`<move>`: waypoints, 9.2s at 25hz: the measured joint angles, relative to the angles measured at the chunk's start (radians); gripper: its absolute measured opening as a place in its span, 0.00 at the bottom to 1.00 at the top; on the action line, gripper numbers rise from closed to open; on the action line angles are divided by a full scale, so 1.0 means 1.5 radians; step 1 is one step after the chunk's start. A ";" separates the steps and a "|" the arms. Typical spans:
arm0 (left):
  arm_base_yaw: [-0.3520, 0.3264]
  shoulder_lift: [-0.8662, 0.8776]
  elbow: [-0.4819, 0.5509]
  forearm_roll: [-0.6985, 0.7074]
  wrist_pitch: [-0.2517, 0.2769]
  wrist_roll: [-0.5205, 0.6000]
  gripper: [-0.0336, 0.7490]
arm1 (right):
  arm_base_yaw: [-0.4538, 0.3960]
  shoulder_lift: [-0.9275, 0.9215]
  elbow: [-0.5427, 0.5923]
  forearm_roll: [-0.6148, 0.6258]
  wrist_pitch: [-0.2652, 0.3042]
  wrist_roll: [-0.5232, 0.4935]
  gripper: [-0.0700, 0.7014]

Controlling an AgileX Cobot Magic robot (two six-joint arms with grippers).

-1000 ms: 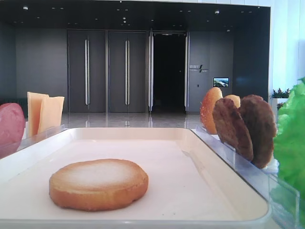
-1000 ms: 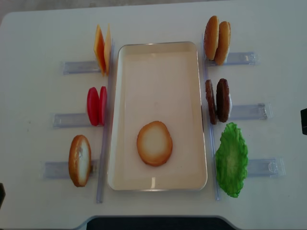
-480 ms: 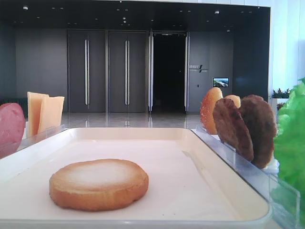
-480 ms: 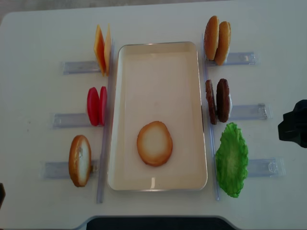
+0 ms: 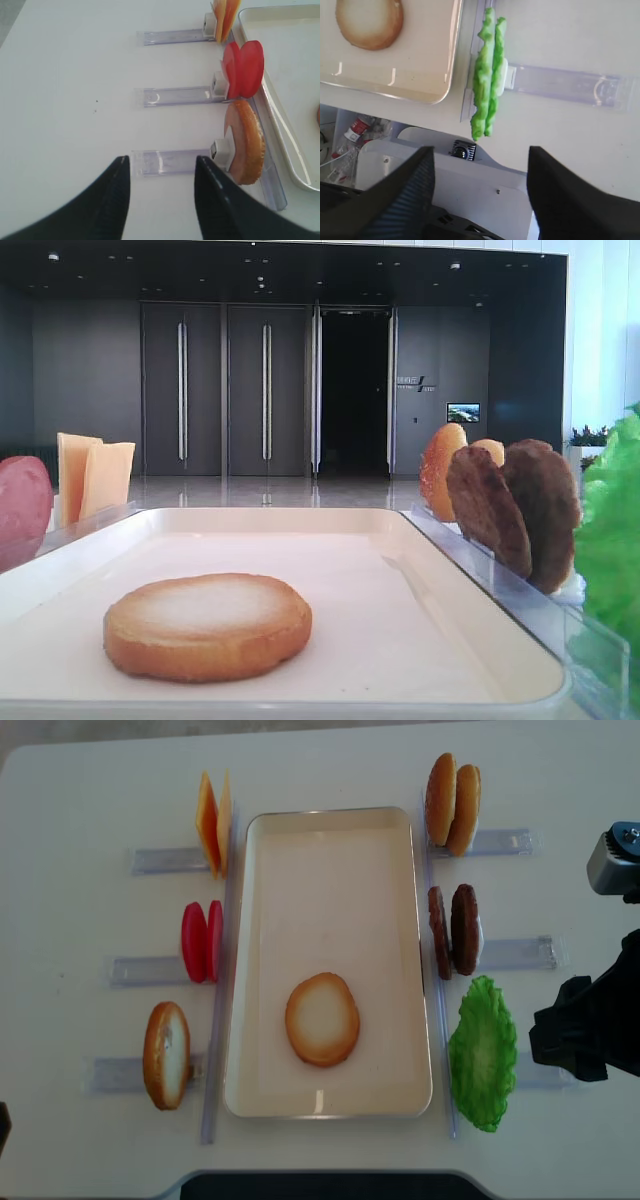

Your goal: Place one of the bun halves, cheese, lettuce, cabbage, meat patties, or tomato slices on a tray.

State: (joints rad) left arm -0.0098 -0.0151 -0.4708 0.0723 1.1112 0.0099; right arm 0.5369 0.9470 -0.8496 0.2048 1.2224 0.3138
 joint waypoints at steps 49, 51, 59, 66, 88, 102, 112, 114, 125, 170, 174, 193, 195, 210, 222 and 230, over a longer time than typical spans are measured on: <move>0.000 0.000 0.000 0.000 0.000 0.000 0.46 | 0.001 0.242 0.000 0.004 -0.118 -0.059 0.29; 0.000 0.000 0.000 0.000 0.000 0.000 0.46 | 0.001 0.242 0.000 0.004 -0.111 -0.059 0.17; 0.000 0.000 0.000 0.000 0.000 0.000 0.46 | 0.001 0.242 0.000 0.003 -0.097 -0.059 0.14; 0.000 0.000 0.000 0.000 0.000 0.000 0.46 | 0.001 0.192 -0.015 0.003 -0.058 -0.059 0.14; 0.000 0.000 0.000 0.000 0.000 0.000 0.46 | 0.008 0.105 -0.110 0.205 -0.005 -0.150 0.14; 0.000 0.000 0.000 0.000 0.000 0.000 0.46 | 0.081 0.192 -0.111 0.437 -0.097 -0.312 0.14; 0.000 0.000 0.000 0.000 0.000 0.000 0.46 | 0.092 0.340 -0.111 0.488 -0.156 -0.400 0.14; 0.000 0.000 0.000 0.000 0.000 0.000 0.46 | 0.092 0.369 -0.111 0.498 -0.180 -0.415 0.14; 0.000 0.000 0.000 0.000 0.000 0.000 0.46 | 0.092 0.465 -0.111 0.613 -0.220 -0.532 0.14; 0.000 0.000 0.000 0.005 0.000 -0.007 0.46 | 0.066 0.541 -0.111 0.663 -0.314 -0.678 0.14; 0.000 0.000 0.000 0.005 0.000 -0.007 0.46 | 0.066 0.541 -0.111 0.660 -0.320 -0.678 0.14; 0.000 0.000 0.000 0.005 0.000 -0.007 0.46 | 0.066 0.541 -0.111 0.588 -0.339 -0.679 0.23; 0.000 0.000 0.000 0.005 0.000 -0.007 0.46 | 0.066 0.541 -0.111 0.584 -0.341 -0.679 0.30; 0.000 0.000 0.000 0.007 0.000 -0.007 0.46 | 0.066 0.505 -0.111 0.450 -0.373 -0.614 0.59; 0.000 0.000 0.000 0.007 0.000 -0.007 0.46 | 0.066 0.393 -0.111 0.191 -0.351 -0.400 0.59; 0.000 0.000 0.000 0.007 0.000 -0.007 0.46 | 0.054 0.292 -0.111 -0.086 -0.175 -0.151 0.59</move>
State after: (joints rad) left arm -0.0098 -0.0151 -0.4708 0.0822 1.1112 0.0000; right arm 0.6176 1.3848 -1.0162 0.0752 0.9603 0.0879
